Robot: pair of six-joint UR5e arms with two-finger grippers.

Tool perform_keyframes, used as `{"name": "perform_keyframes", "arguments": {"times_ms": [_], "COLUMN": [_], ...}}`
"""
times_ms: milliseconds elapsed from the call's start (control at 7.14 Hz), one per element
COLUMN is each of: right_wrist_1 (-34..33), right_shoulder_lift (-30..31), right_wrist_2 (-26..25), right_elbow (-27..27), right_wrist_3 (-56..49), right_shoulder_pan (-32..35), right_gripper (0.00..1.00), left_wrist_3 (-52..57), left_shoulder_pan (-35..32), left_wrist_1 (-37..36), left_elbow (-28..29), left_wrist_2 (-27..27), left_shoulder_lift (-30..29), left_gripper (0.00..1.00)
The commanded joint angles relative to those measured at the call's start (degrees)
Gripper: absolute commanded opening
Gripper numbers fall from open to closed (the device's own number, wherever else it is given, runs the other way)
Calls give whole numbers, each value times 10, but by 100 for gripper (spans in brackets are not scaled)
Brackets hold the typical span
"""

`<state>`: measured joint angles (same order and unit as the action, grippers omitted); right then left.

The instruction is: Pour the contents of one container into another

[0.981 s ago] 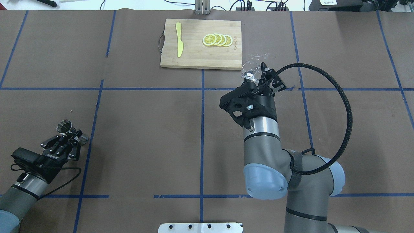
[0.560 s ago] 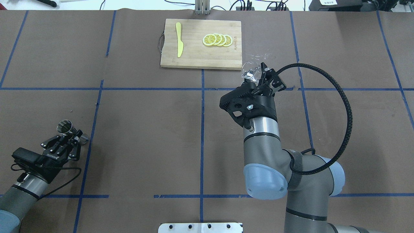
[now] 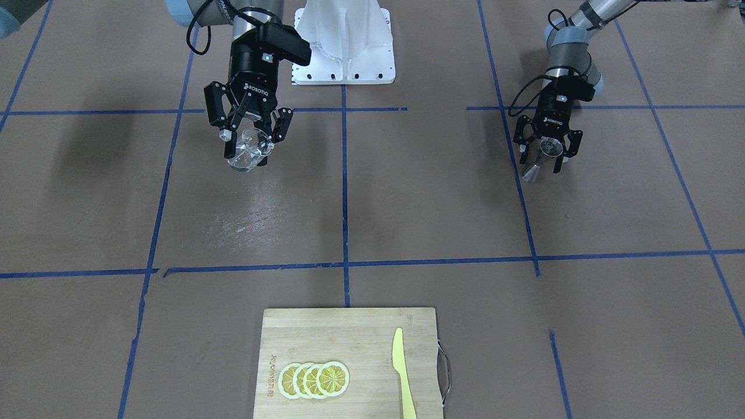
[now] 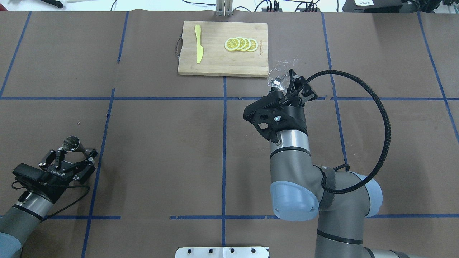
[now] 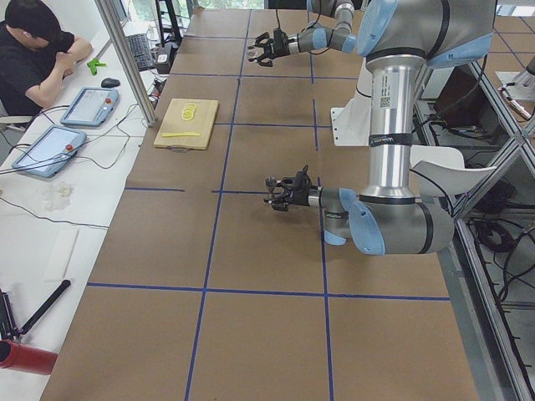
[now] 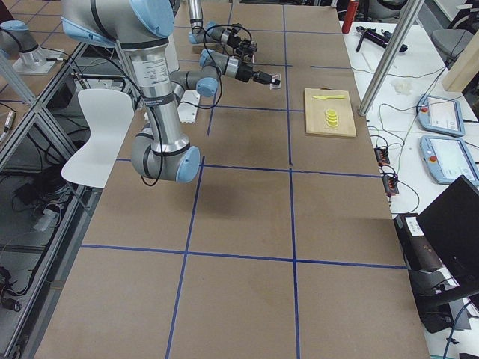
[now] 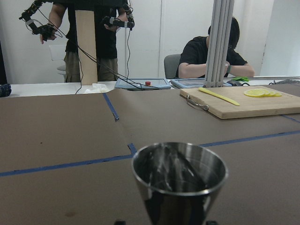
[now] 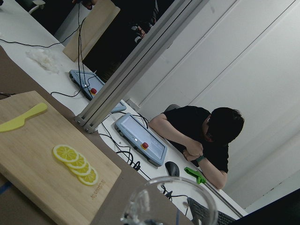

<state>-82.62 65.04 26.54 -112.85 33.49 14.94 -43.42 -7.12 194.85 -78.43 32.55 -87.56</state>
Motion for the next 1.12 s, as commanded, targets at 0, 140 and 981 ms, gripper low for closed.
{"name": "perform_keyframes", "arguments": {"times_ms": [0,140,981], "right_wrist_1": [0,0,0], "right_shoulder_lift": [0,0,0], "right_wrist_2": [0,0,0], "right_elbow": [0,0,0], "right_wrist_3": [0,0,0], "right_shoulder_pan": [0,0,0], "right_gripper": [0,0,0], "left_wrist_3": [0,3,24], "left_shoulder_pan": [0,0,-7], "left_wrist_1": [0,1,14], "left_elbow": [-1,-8,-73], "left_wrist_2": [1,1,2], "left_shoulder_lift": [1,2,30], "left_gripper": [99,99,99]}}
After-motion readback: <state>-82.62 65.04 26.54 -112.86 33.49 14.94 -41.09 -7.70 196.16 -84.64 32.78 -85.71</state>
